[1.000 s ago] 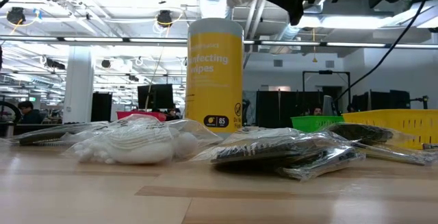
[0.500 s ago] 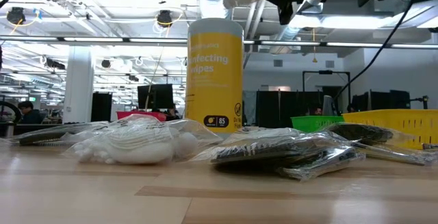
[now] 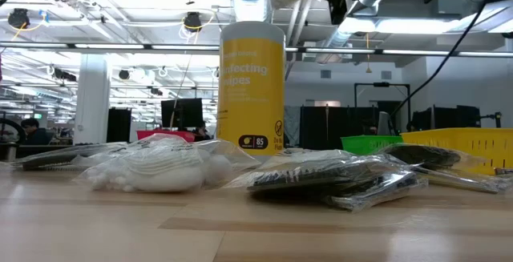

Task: Pick & Place Travel size toiletries
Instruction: Put the white cotton pack into the yellow bin

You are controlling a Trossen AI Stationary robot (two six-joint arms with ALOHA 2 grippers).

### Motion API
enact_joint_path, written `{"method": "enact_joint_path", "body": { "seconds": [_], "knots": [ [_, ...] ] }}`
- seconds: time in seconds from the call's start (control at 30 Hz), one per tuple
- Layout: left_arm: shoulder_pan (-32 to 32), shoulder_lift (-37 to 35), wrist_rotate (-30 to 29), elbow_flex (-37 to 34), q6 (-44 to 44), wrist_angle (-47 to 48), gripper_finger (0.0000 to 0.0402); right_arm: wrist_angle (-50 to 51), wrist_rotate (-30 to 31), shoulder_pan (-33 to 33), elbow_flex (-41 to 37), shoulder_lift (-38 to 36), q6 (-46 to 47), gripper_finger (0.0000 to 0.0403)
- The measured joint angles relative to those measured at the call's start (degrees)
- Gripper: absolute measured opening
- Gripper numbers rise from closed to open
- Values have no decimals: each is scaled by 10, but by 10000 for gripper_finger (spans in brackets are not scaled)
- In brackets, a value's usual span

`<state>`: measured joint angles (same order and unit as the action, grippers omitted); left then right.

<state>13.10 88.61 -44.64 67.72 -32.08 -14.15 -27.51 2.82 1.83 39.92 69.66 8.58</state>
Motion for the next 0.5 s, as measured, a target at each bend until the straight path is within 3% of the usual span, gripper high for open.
{"method": "enact_joint_path", "body": {
  "seconds": [0.3, 0.5],
  "knots": [
    [46, -12, -6, 0, 28, 31, 98, 140, 5, 1, 0, -74, 5, 5],
    [75, -12, -6, 0, 58, 41, 98, 280, 42, 13, 0, -146, 27, 5]
  ]
}}
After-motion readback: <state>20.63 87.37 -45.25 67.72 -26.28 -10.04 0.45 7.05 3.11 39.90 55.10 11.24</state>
